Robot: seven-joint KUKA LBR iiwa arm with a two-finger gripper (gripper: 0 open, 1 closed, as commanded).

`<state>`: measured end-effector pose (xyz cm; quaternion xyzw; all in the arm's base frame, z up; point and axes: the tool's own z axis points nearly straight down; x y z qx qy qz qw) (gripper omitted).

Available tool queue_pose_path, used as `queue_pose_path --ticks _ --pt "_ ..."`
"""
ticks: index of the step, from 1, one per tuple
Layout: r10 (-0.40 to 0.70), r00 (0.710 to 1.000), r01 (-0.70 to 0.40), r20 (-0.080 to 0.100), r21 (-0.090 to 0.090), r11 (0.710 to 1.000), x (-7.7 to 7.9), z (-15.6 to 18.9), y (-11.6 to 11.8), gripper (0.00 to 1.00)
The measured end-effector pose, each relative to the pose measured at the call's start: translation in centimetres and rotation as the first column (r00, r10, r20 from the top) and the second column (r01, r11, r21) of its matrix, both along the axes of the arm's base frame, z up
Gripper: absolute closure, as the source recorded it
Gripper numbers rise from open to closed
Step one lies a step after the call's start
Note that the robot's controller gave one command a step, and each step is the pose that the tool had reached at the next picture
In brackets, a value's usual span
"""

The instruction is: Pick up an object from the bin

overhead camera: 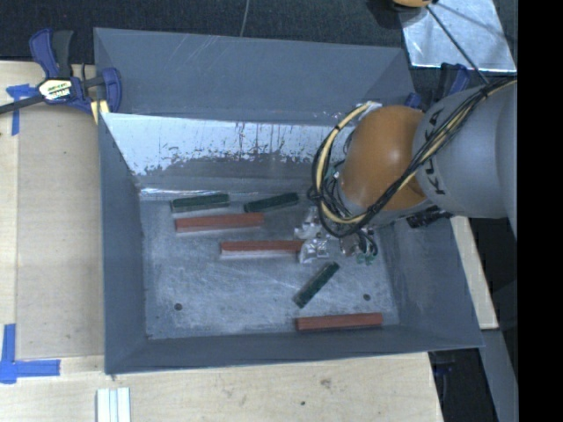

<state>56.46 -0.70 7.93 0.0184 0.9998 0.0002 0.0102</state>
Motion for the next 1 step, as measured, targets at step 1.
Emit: queue_pose_path --ticks 1 --pt "0.043 0.999 -0.043 -0.017 0.000 0.999 -0.71 13.83 1.08 1.00"
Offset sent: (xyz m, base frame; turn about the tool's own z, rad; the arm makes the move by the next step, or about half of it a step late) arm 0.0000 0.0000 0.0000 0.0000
